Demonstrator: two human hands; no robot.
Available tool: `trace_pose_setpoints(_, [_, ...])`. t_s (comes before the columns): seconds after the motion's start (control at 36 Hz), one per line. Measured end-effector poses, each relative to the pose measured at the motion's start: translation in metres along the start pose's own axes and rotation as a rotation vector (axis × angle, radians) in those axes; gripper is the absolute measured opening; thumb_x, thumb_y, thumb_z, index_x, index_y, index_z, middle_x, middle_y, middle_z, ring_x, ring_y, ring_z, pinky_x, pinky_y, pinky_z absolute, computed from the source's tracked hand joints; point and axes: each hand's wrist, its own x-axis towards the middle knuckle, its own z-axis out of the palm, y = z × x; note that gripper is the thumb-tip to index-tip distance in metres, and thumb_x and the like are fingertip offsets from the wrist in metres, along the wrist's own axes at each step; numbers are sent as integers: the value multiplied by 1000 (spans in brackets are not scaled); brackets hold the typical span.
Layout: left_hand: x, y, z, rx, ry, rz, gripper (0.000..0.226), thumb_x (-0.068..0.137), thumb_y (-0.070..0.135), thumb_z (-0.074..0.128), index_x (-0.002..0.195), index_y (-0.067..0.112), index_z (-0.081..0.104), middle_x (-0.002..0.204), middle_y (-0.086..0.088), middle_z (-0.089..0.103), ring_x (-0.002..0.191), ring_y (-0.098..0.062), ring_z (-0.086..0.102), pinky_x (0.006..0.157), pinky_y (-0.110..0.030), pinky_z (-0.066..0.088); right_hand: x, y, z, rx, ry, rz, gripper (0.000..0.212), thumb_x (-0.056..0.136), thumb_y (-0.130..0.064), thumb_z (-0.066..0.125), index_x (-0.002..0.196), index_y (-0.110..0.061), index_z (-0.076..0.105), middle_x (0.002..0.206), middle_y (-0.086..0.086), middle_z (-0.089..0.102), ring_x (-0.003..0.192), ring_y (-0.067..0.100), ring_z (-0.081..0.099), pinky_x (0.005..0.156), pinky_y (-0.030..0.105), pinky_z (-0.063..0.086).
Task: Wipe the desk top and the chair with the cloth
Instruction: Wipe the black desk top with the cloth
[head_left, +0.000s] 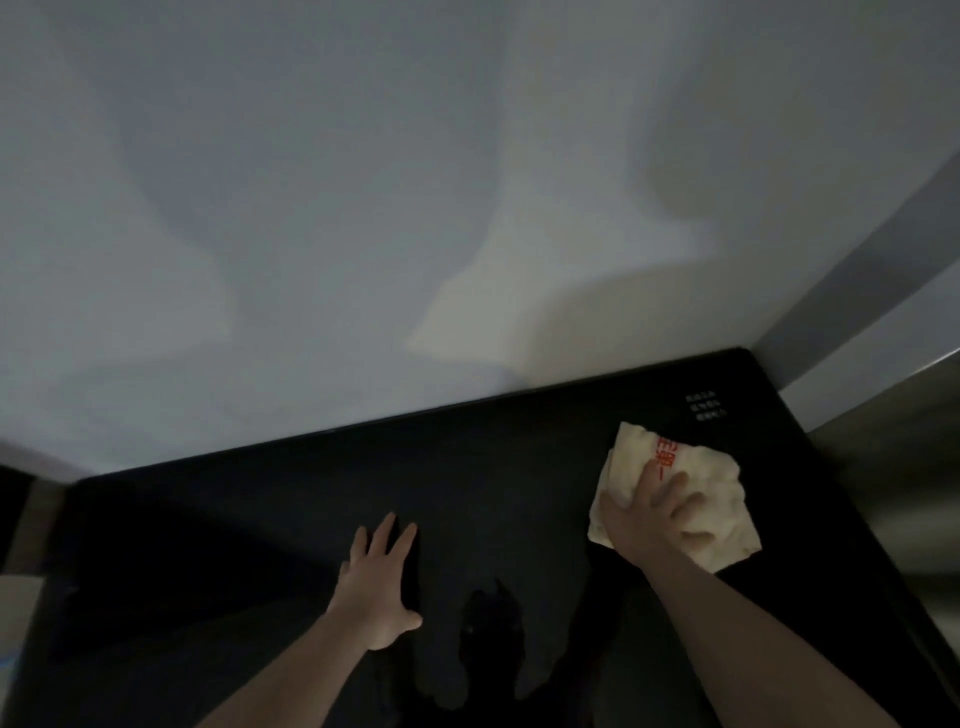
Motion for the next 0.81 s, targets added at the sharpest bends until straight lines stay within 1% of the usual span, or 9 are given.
trace_pose_setpoints(0.17, [-35,-101,-6,11,-9,-78,120,80,43,81,161,33,-6,167,4,-23,155,-36,-13,123,-58,18,-89,-48,74,-41,-27,-94,85,101,-66,25,158,-27,-25,163,12,-33,149,43,-30,118,71,-6])
trace_pose_setpoints(0.28, [-59,-169,-7,22,-3,-122,122,79,44,82,161,33,-6,166,3,-24,155,-37,-12,123,-59,21,-140,-73,121,-74,-62,-137,87,100,-66,26,157,-27,-28,161,12,-38,147,43,-34,117,72,-8])
trace_pose_setpoints(0.36, [-75,-214,-5,33,-15,-159,124,79,44,82,161,33,-10,165,2,-28,154,-39,-13,122,-60,22,-165,-81,141,-115,-91,-149,90,99,-67,28,157,-28,-28,161,12,-39,148,43,-34,116,72,-8])
trace_pose_setpoints(0.42, [-82,-236,-3,28,-28,-186,126,79,44,82,159,37,-16,164,3,-31,153,-40,-15,121,-62,22,-175,-82,144,-124,-116,-148,90,99,-68,29,157,-29,-28,161,11,-39,148,42,-34,117,72,-8])
trace_pose_setpoints(0.5, [-84,-249,3,-27,-39,-181,129,79,41,83,156,42,-20,162,7,-35,152,-42,-18,119,-63,25,-175,-84,143,-111,-139,-133,90,99,-69,27,156,-30,-29,160,9,-42,146,40,-38,117,71,-12])
trace_pose_setpoints(0.61, [-81,-247,4,-51,-30,-188,130,80,33,84,155,42,-22,160,8,-38,151,-43,-20,119,-62,28,-168,-91,146,-92,-135,-101,91,98,-71,27,155,-31,-30,158,8,-45,144,40,-42,116,70,-16])
trace_pose_setpoints(0.67, [-79,-248,5,-50,-25,-190,130,79,32,84,154,42,-22,159,9,-38,151,-42,-20,118,-60,30,-161,-95,146,-100,-115,-94,92,97,-73,26,155,-31,-31,158,8,-45,144,40,-42,116,71,-15])
trace_pose_setpoints(0.75, [-77,-250,11,-50,1,-189,131,79,32,85,153,43,-23,158,10,-39,151,-42,-21,116,-54,39,-147,-100,140,-107,-101,-90,93,96,-74,25,155,-31,-31,158,8,-45,144,40,-41,115,70,-16])
trace_pose_setpoints(0.81, [-75,-251,12,-44,7,-189,132,79,32,85,152,43,-23,157,10,-40,150,-42,-21,115,-54,39,-140,-104,135,-104,-96,-90,93,95,-75,25,155,-32,-32,158,7,-45,144,40,-41,115,70,-17])
